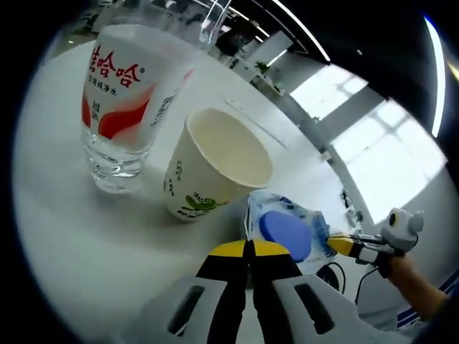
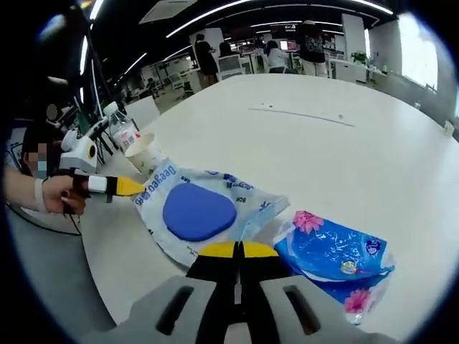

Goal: Arrange the tabletop items into an orderly group along one side of the table until the central work area is clear of visible clutter.

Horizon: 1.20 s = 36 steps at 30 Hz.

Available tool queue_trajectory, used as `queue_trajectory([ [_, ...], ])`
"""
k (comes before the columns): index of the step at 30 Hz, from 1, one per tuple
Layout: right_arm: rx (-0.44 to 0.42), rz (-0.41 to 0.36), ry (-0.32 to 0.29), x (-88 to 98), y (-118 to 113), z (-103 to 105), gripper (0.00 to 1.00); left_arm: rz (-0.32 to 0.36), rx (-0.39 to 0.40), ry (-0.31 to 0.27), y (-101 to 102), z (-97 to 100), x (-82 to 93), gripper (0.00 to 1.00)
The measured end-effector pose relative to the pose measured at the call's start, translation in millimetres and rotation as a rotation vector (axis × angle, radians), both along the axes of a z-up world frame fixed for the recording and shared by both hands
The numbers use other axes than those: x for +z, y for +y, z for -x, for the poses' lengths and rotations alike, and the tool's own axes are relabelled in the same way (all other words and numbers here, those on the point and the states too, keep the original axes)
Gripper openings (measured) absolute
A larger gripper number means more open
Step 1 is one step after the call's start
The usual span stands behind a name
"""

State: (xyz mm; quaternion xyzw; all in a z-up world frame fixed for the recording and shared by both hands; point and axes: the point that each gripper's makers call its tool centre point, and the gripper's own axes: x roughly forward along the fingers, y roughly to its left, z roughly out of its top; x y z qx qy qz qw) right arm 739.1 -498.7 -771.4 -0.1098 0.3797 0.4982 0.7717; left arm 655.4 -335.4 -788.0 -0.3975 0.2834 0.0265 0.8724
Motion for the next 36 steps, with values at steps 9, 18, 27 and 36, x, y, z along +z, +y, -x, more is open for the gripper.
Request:
queue_trajectory([
  [9,-0.014,0.003,-0.002,-6.1,3.8,1.0,0.00,-0.004,0.003,0.006,3.1,-0.6,-4.3,0.00],
  [18,-0.037,0.002,-0.006,-13.4,1.5,-4.9,0.00,-0.001,0.006,0.007,3.4,-2.0,-6.9,0.00],
  [27,-0.045,0.003,-0.018,-14.1,0.9,-5.9,0.00,0.006,0.028,0.008,3.8,-1.7,-10.4,0.00],
  [36,-0.048,0.005,-0.022,-14.1,0.8,-7.2,0.00,0.012,0.034,0.007,1.8,-0.4,-11.0,0.00],
])
